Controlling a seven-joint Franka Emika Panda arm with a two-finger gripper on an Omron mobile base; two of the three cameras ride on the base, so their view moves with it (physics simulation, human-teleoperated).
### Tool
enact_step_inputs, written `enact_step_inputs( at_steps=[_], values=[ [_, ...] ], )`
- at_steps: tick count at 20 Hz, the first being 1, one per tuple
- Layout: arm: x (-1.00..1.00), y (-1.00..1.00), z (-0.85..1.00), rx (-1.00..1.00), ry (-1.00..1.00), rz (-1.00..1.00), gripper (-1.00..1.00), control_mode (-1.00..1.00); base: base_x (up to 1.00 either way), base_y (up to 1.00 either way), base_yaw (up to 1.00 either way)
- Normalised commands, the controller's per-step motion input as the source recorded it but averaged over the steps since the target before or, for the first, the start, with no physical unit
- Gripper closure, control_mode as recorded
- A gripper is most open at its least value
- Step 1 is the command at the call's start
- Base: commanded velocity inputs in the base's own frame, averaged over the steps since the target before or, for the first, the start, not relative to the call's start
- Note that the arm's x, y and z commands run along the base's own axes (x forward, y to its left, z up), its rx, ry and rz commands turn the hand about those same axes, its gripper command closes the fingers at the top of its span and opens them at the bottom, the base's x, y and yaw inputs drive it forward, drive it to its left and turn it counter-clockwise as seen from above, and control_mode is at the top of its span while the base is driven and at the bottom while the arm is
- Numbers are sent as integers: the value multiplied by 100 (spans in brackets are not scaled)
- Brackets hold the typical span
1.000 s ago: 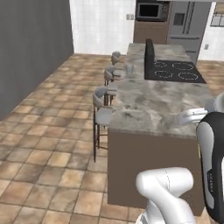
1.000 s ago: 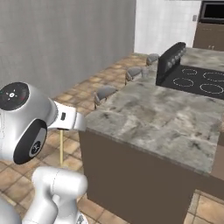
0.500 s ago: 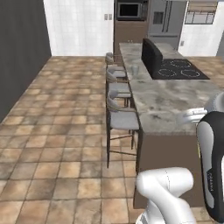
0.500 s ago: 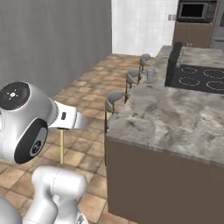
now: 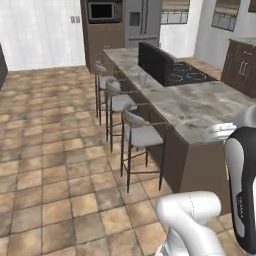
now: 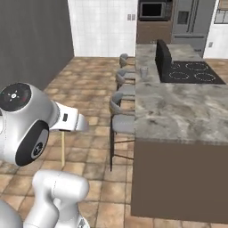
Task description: Take a straw from the drawer in front and place it inside the glass cup on the dining counter.
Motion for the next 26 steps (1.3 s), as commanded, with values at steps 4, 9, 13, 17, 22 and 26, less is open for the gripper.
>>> enact_step_inputs(
  at_steps=[4, 9, 13, 17, 22, 26],
  values=[
    [0, 0, 0, 0, 0, 0, 100, 100, 2, 99, -54],
    [0, 0, 0, 0, 0, 0, 100, 100, 8, 90, -54],
    [0, 0, 0, 0, 0, 0, 100, 100, 20, 89, -52],
    [0, 0, 0, 0, 0, 0, 100, 100, 41, 92, -44],
    [0, 0, 0, 0, 0, 0, 100, 100, 67, 100, -33],
    [0, 0, 0, 0, 0, 0, 100, 100, 66, 100, -32]
  ],
)
